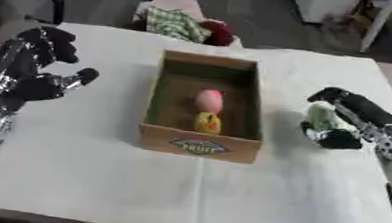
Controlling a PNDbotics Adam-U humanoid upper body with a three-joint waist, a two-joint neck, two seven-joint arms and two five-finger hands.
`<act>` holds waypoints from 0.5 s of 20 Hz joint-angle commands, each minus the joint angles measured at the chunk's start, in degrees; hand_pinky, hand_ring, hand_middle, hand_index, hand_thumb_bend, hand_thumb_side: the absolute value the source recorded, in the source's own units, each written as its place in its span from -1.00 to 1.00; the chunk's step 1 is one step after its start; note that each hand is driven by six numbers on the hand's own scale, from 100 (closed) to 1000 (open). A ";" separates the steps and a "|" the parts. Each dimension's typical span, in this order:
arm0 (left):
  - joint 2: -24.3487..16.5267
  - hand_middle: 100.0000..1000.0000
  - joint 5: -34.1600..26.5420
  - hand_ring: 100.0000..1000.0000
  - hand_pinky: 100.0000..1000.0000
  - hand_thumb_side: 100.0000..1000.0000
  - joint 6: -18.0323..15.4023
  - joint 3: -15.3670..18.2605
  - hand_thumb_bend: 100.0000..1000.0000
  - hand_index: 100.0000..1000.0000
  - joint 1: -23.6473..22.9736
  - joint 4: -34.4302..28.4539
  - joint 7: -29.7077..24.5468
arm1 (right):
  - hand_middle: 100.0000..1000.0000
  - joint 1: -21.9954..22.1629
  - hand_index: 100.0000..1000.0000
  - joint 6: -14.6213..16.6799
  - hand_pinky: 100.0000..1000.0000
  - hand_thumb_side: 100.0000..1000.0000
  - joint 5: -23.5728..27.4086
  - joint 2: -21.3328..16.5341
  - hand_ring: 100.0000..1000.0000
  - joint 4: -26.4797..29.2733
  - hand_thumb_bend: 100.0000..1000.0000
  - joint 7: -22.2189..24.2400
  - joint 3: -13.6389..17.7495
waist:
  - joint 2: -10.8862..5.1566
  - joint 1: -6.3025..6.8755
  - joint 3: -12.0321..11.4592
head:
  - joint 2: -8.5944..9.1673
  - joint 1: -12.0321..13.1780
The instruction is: Pick up objects on the table and place them in the box.
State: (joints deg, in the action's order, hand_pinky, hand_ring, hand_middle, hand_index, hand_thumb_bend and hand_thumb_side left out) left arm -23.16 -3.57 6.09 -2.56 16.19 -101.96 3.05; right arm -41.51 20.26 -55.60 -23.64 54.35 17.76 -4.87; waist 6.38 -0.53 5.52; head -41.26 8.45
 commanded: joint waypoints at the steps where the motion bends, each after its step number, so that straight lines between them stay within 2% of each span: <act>1: -0.89 -0.08 0.13 0.01 0.30 -1.00 -0.03 0.60 0.29 0.26 0.48 -0.74 -0.13 | 0.66 -0.65 0.73 -1.12 0.34 0.00 -3.60 -1.71 1.00 -0.44 -0.37 0.57 1.21 | -0.72 0.11 0.09 | 0.49 -0.10; 3: -0.87 -0.08 0.13 0.01 0.30 -1.00 -0.02 0.56 0.29 0.26 0.45 -0.73 -0.15 | 0.65 -0.53 0.72 -1.00 0.30 0.02 -5.74 -1.39 1.00 -1.09 -0.37 0.43 1.44 | -0.68 0.17 0.12 | 0.44 -0.12; 4: -0.86 -0.08 0.14 0.01 0.30 -1.00 -0.01 0.57 0.29 0.26 0.45 -0.73 -0.15 | 0.62 -0.50 0.69 -0.85 0.21 0.01 -6.79 -1.22 1.00 -1.44 -0.40 0.33 1.55 | -0.67 0.19 0.11 | 0.43 -0.13; 5: -0.85 -0.08 0.13 0.01 0.30 -1.00 -0.01 0.58 0.28 0.26 0.45 -0.72 -0.12 | 0.56 -0.51 0.63 -0.67 0.05 0.00 -7.83 -1.04 0.91 -1.77 -0.52 0.21 1.66 | -0.68 0.20 0.10 | 0.43 -0.12; 7: -0.84 -0.08 0.10 0.01 0.30 -1.00 -0.01 0.63 0.28 0.26 0.45 -0.75 -0.05 | 0.31 -0.64 0.43 -0.60 -0.25 -0.22 -9.49 -0.72 0.57 -1.87 -0.86 -0.84 2.14 | -0.69 0.22 0.07 | 0.47 -0.09; 8: -0.85 -0.08 0.08 0.01 0.30 -1.00 0.00 0.65 0.28 0.26 0.45 -0.76 0.00 | 0.10 -0.75 0.25 -0.77 -0.38 -0.35 -9.81 -0.59 0.44 -1.56 -1.00 -1.72 2.47 | -0.71 0.22 0.07 | 0.49 -0.04; 10: -0.85 -0.08 0.04 0.01 0.30 -1.00 0.02 0.68 0.28 0.25 0.43 -0.78 0.08 | -0.12 -1.04 -0.03 -1.49 -0.59 -0.53 -9.08 -0.34 0.29 -0.11 -1.00 -3.64 3.25 | -0.75 0.21 0.06 | 0.50 -0.02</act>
State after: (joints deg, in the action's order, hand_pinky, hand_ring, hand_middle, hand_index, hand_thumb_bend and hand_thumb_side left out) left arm -23.16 -3.57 6.10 -2.56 16.14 -101.96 3.05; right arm -41.36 19.06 -64.37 -23.17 52.88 15.20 -2.47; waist 6.38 -0.42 5.55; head -41.26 8.42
